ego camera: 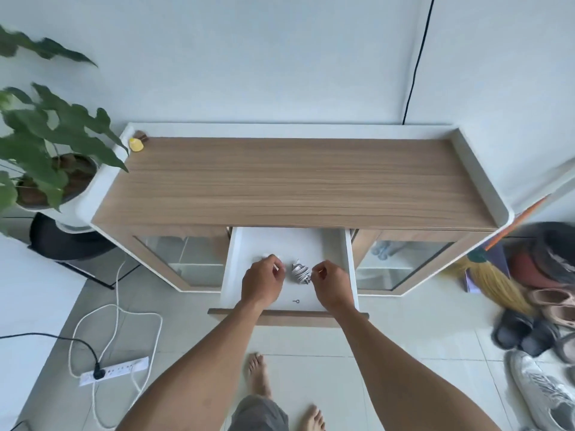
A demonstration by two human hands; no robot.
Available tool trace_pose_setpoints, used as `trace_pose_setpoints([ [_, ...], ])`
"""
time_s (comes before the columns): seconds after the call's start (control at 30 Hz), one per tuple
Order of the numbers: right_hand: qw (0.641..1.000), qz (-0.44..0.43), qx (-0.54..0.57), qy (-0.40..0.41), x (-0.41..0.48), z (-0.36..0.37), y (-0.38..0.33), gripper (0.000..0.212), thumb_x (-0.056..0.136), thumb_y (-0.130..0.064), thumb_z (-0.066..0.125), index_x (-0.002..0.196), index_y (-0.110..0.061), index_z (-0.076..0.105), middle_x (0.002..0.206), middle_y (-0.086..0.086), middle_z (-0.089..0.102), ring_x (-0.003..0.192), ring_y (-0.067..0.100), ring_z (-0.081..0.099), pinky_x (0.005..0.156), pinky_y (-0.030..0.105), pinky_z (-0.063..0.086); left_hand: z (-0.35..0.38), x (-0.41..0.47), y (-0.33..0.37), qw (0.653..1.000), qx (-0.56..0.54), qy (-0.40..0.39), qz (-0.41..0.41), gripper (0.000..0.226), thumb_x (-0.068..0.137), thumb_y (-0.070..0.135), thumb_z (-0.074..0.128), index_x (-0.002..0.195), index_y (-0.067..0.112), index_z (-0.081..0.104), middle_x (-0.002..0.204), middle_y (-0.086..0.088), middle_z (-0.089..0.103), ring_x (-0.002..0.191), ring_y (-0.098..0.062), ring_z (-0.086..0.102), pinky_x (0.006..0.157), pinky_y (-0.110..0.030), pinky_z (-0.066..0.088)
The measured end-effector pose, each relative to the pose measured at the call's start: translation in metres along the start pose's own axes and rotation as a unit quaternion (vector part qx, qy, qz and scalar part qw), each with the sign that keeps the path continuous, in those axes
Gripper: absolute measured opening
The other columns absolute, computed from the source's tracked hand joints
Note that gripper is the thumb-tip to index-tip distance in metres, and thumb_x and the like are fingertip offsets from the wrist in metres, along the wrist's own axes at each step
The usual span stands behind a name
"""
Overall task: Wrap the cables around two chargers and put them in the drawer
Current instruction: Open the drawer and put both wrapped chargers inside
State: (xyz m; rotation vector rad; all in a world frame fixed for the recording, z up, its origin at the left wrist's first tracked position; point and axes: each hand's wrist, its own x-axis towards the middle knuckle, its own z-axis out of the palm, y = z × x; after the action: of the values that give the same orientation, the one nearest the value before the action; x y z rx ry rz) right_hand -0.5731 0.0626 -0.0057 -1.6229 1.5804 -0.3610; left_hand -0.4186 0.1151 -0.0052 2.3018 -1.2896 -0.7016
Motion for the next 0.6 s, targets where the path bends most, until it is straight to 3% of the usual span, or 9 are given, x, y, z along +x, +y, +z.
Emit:
trace_pose_setpoints([
  [0.07,0.97,0.156,0.177,-0.062,-0.012,-0.005,0.008,0.013,0.088,-0.013,0.05,0.082,-0.007,0.06,0.065,0.005,0.058,0.055,0.02,0.053,0.052,0.026,0.043,0.002,-0.009,-0.002,0.98,-0.136,-0.038,-0.138,0.018,0.091,0.03,0.053,0.088,0.016,0.063,0.079,-0.002,0.069,0.073,-0.024,0.064,0.063,-0.028,0.045],
  [0.13,0.892,0.295,0.312,-0.143,-0.028,-0.013,0.021,0.017,0.092,-0.013,0.048,0.078,-0.004,0.054,0.058,0.01,0.054,0.049,0.021,0.051,0.051,0.03,0.049,0.004,-0.019,-0.008,0.902,-0.293,-0.109,-0.299,0.023,0.094,0.031,0.051,0.091,0.009,0.06,0.073,-0.006,0.065,0.061,-0.023,0.061,0.06,-0.028,0.047],
  [0.2,0.851,0.358,0.345,-0.173,-0.039,-0.019,0.035,0.023,0.096,-0.019,0.049,0.084,0.001,0.051,0.066,0.018,0.057,0.058,0.027,0.057,0.06,0.038,0.054,0.002,-0.029,-0.016,0.841,-0.353,-0.147,-0.381,0.026,0.096,0.031,0.051,0.097,0.005,0.055,0.076,-0.011,0.06,0.061,-0.026,0.06,0.066,-0.034,0.052],
  [0.3,0.833,0.376,0.384,-0.133,-0.037,-0.028,0.047,0.03,0.096,-0.022,0.053,0.102,0.006,0.046,0.09,0.024,0.054,0.066,0.033,0.056,0.059,0.038,0.055,-0.004,-0.03,-0.022,0.81,-0.373,-0.094,-0.442,0.034,0.096,0.028,0.05,0.12,0.006,0.048,0.102,-0.016,0.052,0.083,-0.033,0.059,0.077,-0.045,0.057],
  [0.4,0.803,0.381,0.446,-0.105,-0.029,-0.033,0.043,0.023,0.095,-0.021,0.053,0.098,0.0,0.047,0.083,0.017,0.049,0.053,0.023,0.042,0.043,0.03,0.047,-0.012,-0.021,-0.015,0.769,-0.419,-0.01,-0.482,0.058,0.094,0.028,0.052,0.145,0.01,0.03,0.147,-0.007,0.033,0.126,-0.04,0.043,0.089,-0.052,0.053],
  [0.47,0.796,0.395,0.449,-0.095,-0.025,-0.032,0.038,0.023,0.092,-0.024,0.056,0.089,-0.003,0.047,0.078,0.012,0.044,0.058,0.02,0.034,0.058,0.029,0.043,-0.014,-0.016,-0.007,0.735,-0.452,0.023,-0.505,0.067,0.093,0.033,0.054,0.149,0.014,0.021,0.156,-0.003,0.025,0.127,-0.047,0.043,0.1,-0.052,0.047],
  [0.53,0.802,0.404,0.431,-0.084,-0.019,-0.029,0.037,0.029,0.088,-0.03,0.061,0.097,-0.006,0.048,0.092,0.013,0.047,0.072,0.025,0.04,0.072,0.033,0.041,-0.013,-0.012,-0.002,0.712,-0.465,0.052,-0.523,0.074,0.091,0.04,0.053,0.15,0.017,0.014,0.159,0.0,0.017,0.123,-0.048,0.048,0.107,-0.05,0.04],
  [0.6,0.807,0.403,0.428,-0.062,-0.013,-0.025,0.034,0.045,0.082,-0.035,0.066,0.112,-0.006,0.048,0.113,0.011,0.047,0.074,0.028,0.045,0.064,0.034,0.044,-0.009,-0.009,0.001,0.719,-0.453,0.083,-0.521,0.078,0.089,0.043,0.051,0.15,0.017,0.01,0.16,-0.002,0.006,0.123,-0.044,0.049,0.107,-0.047,0.041],
])
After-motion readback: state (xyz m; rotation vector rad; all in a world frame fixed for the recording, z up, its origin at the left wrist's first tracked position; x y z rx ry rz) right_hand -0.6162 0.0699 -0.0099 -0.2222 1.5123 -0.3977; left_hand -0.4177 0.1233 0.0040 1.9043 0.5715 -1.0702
